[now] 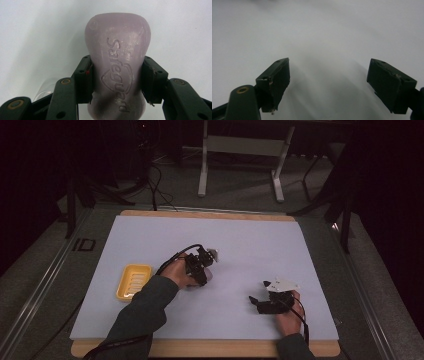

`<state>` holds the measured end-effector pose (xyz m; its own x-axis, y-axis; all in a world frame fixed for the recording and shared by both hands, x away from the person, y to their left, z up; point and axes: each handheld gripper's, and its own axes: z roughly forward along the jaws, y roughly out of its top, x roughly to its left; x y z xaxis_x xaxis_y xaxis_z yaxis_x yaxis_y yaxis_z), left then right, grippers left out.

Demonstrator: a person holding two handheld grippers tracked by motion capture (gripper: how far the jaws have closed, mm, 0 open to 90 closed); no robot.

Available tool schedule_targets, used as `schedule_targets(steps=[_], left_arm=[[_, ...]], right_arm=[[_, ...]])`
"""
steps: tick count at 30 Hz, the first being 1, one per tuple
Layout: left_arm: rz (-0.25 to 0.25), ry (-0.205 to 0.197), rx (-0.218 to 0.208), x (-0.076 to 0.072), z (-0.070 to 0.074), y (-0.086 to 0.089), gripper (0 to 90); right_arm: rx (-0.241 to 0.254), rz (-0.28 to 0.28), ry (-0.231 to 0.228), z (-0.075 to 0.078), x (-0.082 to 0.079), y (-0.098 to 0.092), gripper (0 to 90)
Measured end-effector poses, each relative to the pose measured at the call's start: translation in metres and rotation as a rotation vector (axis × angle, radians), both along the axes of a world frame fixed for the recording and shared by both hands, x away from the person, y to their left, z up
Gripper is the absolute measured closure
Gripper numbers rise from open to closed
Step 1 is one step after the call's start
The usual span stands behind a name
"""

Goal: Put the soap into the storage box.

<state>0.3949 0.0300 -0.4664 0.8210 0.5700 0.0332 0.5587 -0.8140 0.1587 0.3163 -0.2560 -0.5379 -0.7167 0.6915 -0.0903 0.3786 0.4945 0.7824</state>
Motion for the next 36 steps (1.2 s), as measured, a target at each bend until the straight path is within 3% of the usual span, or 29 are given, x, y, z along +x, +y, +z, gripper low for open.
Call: schedule_targets(steps=[25, 29, 36], left_arm=[[0.053, -0.019, -0.01, 0.003, 0.014, 0.027, 50.1], [0.063, -0.006, -0.047, 0.005, 0.018, 0.034, 50.1], [0.076, -0.017, -0.035, 0.005, 0.021, 0.039, 50.1]], right_arm=[[-0.001, -0.001, -0.004, 0.0, 0.0, 0.0, 18.2], [-0.001, -0.001, -0.005, 0.0, 0.0, 0.0, 18.2], [-0.001, -0.002, -0.005, 0.0, -0.001, 0.0, 18.2]])
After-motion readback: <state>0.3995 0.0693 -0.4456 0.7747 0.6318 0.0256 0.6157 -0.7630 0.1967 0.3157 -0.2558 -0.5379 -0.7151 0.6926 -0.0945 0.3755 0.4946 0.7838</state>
